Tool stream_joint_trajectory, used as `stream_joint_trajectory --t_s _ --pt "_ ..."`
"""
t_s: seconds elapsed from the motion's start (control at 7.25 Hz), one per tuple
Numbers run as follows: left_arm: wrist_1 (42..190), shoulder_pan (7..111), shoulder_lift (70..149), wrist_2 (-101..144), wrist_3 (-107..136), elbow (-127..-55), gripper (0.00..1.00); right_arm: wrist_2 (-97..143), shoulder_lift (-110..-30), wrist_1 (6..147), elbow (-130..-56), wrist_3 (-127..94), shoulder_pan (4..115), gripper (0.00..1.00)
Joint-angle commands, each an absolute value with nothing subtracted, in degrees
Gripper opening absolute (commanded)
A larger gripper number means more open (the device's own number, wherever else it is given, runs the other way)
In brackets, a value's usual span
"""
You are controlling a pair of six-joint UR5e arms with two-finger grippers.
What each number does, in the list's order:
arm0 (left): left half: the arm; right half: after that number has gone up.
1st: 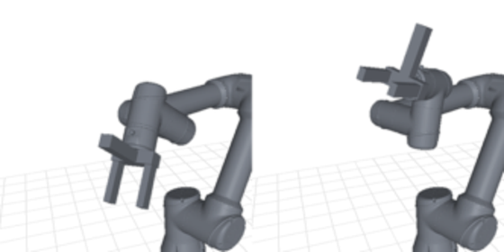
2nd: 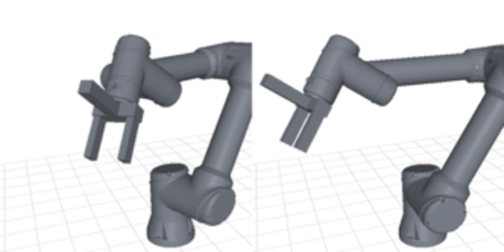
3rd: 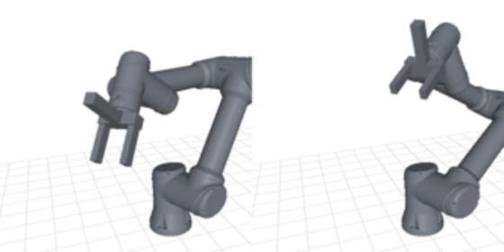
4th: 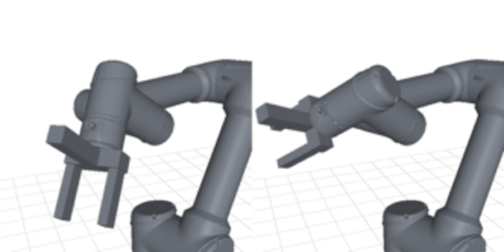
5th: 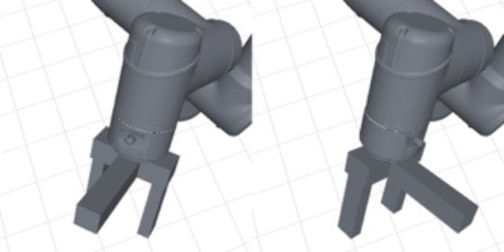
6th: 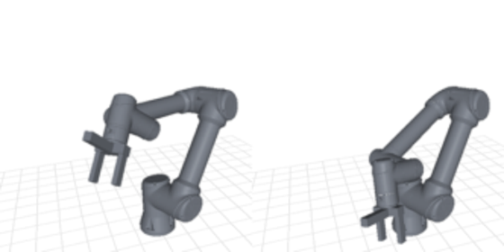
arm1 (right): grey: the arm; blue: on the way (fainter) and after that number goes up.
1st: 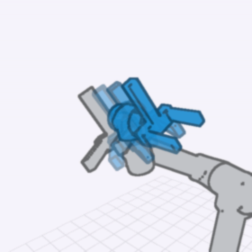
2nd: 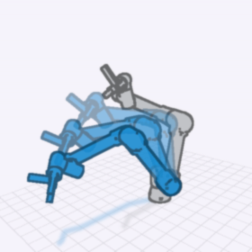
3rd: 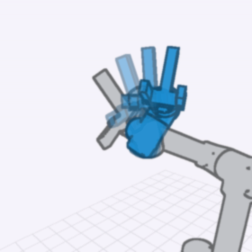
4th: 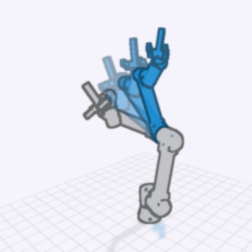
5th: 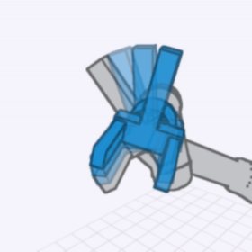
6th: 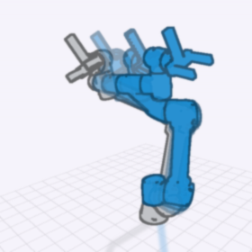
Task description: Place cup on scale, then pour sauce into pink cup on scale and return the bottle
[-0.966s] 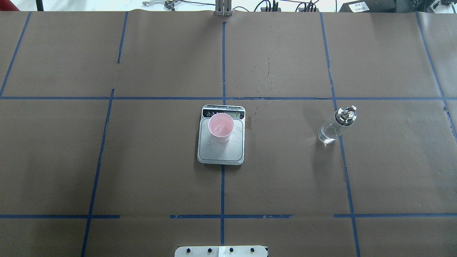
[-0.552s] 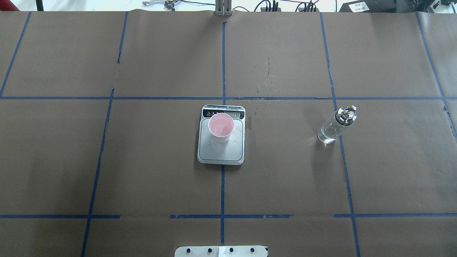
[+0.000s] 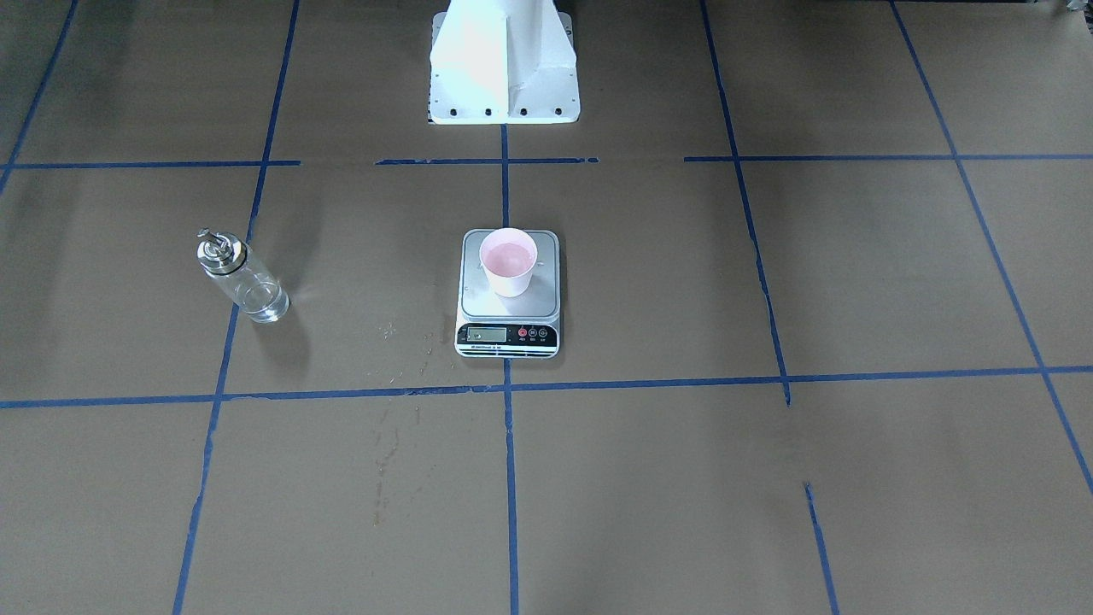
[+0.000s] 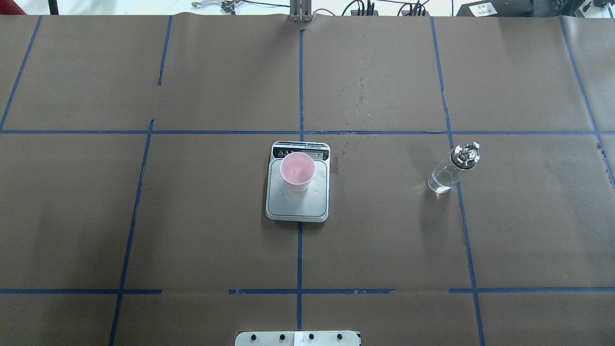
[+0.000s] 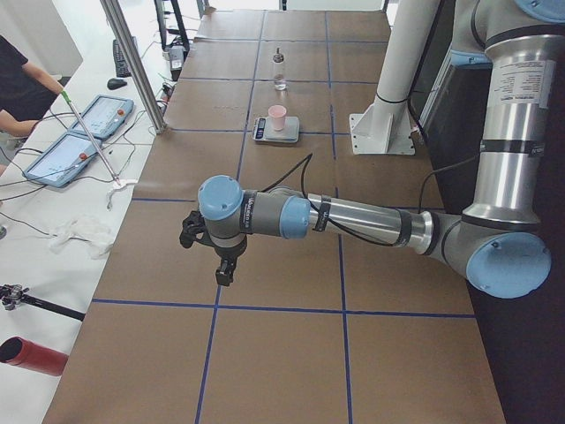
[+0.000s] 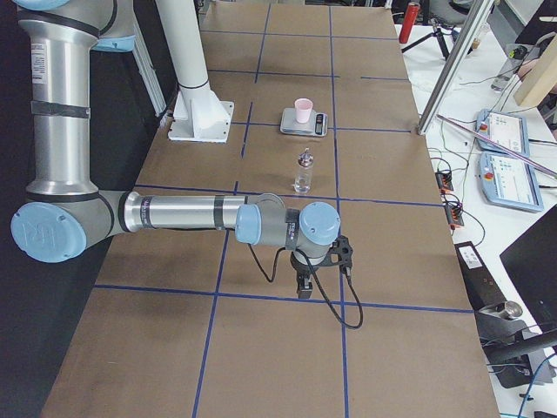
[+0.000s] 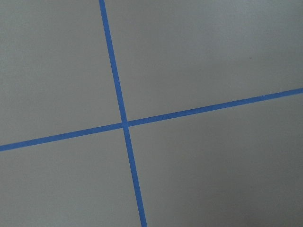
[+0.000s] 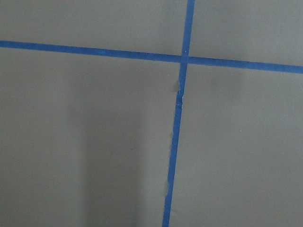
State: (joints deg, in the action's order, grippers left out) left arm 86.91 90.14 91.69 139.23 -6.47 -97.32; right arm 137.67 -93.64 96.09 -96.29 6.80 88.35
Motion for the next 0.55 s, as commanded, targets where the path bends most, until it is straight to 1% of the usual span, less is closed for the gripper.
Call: stream_joint_trajectory --t_s 0.0,0.41 --pt "86.9 90.1 91.4 139.0 -6.4 -96.9 1.0 137.5 -93.7 96.1 -96.8 6.9 88.3 1.0" --pt "86.9 89.9 91.8 138.9 -6.4 -97.7 1.0 137.5 -93.3 96.1 -96.9 6.9 88.3 1.0"
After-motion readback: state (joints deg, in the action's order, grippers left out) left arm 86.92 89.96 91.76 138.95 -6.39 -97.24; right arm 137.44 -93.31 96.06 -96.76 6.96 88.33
